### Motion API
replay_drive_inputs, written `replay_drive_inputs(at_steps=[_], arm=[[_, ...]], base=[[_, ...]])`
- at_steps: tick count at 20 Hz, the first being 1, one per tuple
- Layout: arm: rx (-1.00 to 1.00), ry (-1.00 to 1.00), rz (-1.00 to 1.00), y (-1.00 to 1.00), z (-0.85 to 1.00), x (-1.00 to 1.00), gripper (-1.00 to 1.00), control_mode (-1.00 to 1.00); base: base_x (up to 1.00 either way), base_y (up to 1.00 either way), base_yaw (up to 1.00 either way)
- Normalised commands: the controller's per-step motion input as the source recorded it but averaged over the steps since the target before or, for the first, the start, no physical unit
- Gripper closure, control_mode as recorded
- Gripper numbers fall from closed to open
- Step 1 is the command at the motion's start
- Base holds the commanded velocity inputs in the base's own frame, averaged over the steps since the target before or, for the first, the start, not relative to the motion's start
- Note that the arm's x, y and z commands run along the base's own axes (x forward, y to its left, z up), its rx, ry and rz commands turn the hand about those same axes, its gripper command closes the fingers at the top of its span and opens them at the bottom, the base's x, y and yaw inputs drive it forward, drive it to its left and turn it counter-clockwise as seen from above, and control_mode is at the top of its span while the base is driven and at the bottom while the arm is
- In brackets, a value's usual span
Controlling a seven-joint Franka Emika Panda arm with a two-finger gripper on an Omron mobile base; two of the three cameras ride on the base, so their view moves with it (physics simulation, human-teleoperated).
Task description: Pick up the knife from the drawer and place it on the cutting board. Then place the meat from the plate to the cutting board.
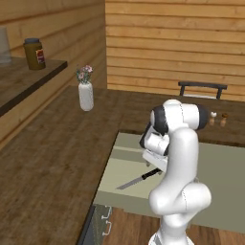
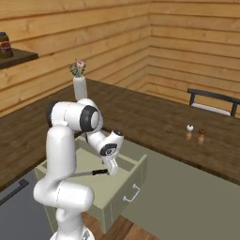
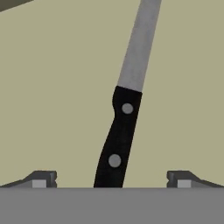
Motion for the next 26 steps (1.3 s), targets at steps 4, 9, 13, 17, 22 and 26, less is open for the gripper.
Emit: replay_drive_inputs(at_steps=[4, 9, 13, 17, 22, 26], arm=[[0.00, 0.00, 0.00, 0.00, -0.32, 0.01, -1.00, -1.00], [0.00, 0.00, 0.00, 0.01, -0.39, 0.00, -1.00, -1.00], [0.00, 0.01, 0.00, 0.03, -0.39, -0.02, -1.00, -1.00], [0.00, 0.02, 0.00, 0.00, -0.24, -0.06, 1.00, -1.00], [0.00, 0.02, 0.00, -0.05, 0.01, -0.01, 1.00, -1.00], [0.00, 0.04, 0.00, -0.19, 0.19, 0.00, 1.00, -1.00]], base=[[0.00, 0.00, 0.00], [0.00, 0.00, 0.00], [0.00, 0.00, 0.00], [0.00, 0.00, 0.00], [0.00, 0.00, 0.00], [0.00, 0.00, 0.00]])
